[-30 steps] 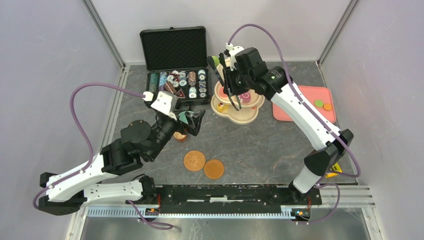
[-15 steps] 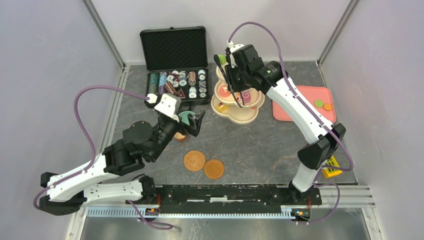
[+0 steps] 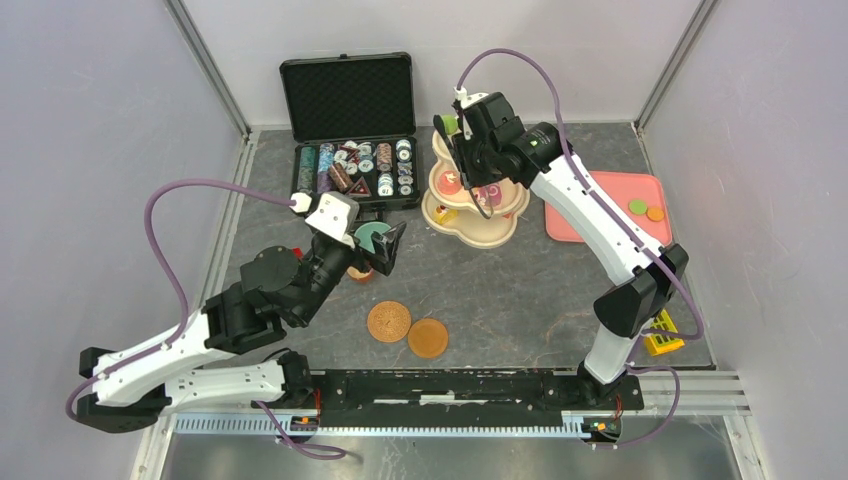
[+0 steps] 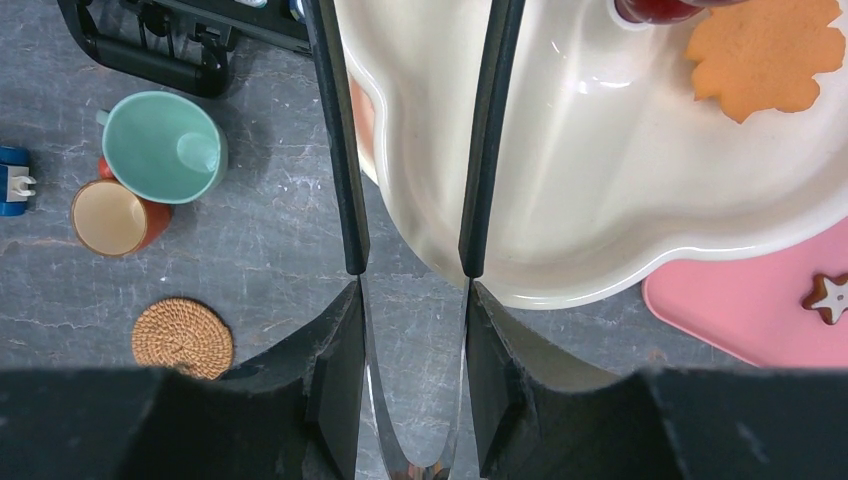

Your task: Serve the afternoon tea

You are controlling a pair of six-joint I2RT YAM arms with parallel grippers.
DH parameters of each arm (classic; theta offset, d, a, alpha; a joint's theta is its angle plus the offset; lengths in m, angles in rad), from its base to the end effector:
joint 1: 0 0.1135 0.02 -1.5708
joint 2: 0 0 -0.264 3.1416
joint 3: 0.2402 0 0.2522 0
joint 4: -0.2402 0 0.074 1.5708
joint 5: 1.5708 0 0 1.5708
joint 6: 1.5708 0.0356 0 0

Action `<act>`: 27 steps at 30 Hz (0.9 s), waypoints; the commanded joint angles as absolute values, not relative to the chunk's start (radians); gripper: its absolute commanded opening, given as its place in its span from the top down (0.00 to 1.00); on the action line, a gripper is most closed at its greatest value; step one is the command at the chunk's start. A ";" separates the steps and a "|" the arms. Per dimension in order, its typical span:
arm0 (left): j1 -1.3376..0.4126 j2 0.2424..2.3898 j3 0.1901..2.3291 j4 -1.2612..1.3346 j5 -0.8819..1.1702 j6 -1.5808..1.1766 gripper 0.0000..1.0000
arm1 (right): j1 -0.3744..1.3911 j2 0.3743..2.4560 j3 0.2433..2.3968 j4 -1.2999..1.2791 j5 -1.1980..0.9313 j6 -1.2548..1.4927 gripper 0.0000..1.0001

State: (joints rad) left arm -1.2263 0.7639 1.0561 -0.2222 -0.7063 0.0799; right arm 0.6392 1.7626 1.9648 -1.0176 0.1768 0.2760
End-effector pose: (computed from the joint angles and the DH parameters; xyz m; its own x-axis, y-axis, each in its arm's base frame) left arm 0.0716 -0.1310 0.4312 0.0633 0.0035 -0.9980 0.4940 0.8688 0.0344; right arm 0.3031 0.2175 0.4012 -0.6958 -0.1829 -0.6945 -0.3127 0.9477 0.0636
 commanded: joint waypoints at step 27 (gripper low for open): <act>-1.234 0.753 1.080 -0.204 -0.717 0.068 0.00 | 0.661 1.518 1.860 -0.924 0.100 0.195 0.57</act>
